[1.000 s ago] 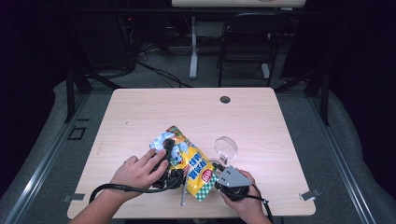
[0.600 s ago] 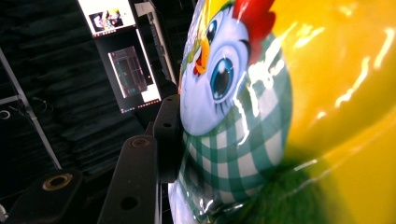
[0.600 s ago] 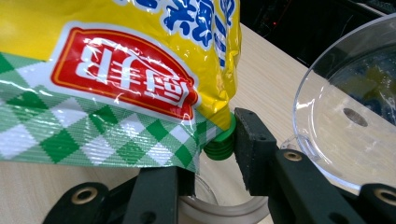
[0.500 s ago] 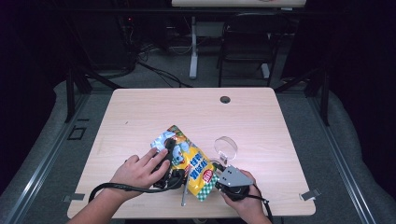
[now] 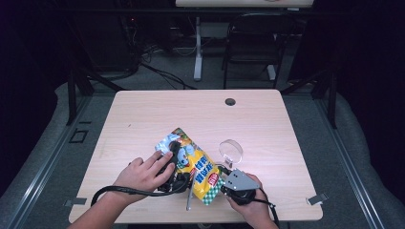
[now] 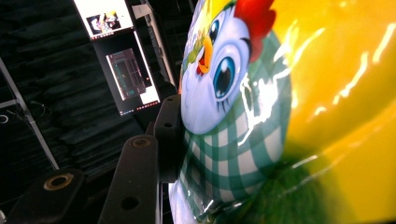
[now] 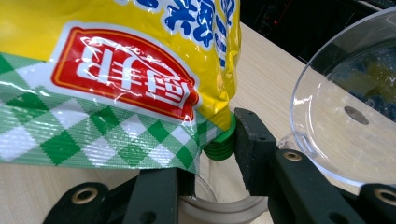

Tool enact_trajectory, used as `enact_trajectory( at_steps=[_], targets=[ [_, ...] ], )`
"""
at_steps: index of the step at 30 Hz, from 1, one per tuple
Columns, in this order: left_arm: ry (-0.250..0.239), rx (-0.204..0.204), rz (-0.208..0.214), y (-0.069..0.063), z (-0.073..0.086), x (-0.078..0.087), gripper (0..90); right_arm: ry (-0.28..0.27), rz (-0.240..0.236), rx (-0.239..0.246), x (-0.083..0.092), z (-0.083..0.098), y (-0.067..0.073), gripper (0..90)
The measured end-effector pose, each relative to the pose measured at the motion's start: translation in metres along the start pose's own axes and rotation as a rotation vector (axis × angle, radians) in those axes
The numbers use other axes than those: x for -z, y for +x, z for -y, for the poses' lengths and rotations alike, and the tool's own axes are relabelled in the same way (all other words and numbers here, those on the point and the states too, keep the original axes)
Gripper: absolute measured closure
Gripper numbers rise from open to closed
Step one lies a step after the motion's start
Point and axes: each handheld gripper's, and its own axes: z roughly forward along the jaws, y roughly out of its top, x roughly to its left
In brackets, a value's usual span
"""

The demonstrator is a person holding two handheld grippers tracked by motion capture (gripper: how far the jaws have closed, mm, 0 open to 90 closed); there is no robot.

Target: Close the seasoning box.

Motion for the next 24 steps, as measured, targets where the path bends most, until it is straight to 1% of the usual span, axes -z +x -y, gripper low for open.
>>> enact_trajectory(
  at_steps=[4,10,11,12,13,16,19,20,21,23,24],
  targets=[
    [0.003,-0.011,0.002,0.0014,-0.0002,0.0009,63.0,-0.002,-0.005,0.002,0.0002,0.0,0.0,70.6],
    [0.007,-0.015,0.005,0.0017,-0.0012,0.0013,63.0,0.002,-0.006,0.004,-0.0002,0.0001,0.0,70.6],
    [0.007,-0.017,0.003,0.0018,-0.0014,0.0013,63.1,0.003,-0.006,0.004,-0.0002,0.0002,-0.0002,70.6],
    [0.001,-0.013,-0.007,0.0013,-0.0014,0.0008,63.1,0.003,-0.006,0.004,-0.0003,0.0003,-0.0002,70.6],
    [0.003,-0.012,0.006,0.002,-0.0017,0.001,63.1,0.005,-0.004,0.004,-0.0001,0.0003,-0.0005,70.6],
    [0.006,-0.025,0.003,0.0031,-0.0022,0.0014,63.1,0.005,-0.008,0.001,0.0002,0.0004,-0.0012,70.6],
    [0.006,-0.027,0.003,0.0034,-0.0025,0.0015,63.0,0.005,-0.01,-0.003,0.0004,0.0005,-0.0013,70.6],
    [0.012,-0.035,0.003,0.0039,-0.0027,0.0021,63.0,0.004,-0.011,-0.005,0.0004,0.0005,-0.0014,70.6],
    [0.005,-0.023,0.005,0.0032,-0.0025,0.0017,63.0,0.005,-0.013,-0.007,0.0004,0.0005,-0.0015,70.6],
    [0.006,-0.025,0.006,0.0034,-0.0027,0.0018,63.0,0.005,-0.013,-0.006,0.0005,0.0004,-0.0015,70.6],
    [0.002,-0.027,-0.009,0.0029,-0.0027,0.0016,63.0,0.005,-0.014,-0.007,0.0005,0.0005,-0.0015,70.6]
  ],
)
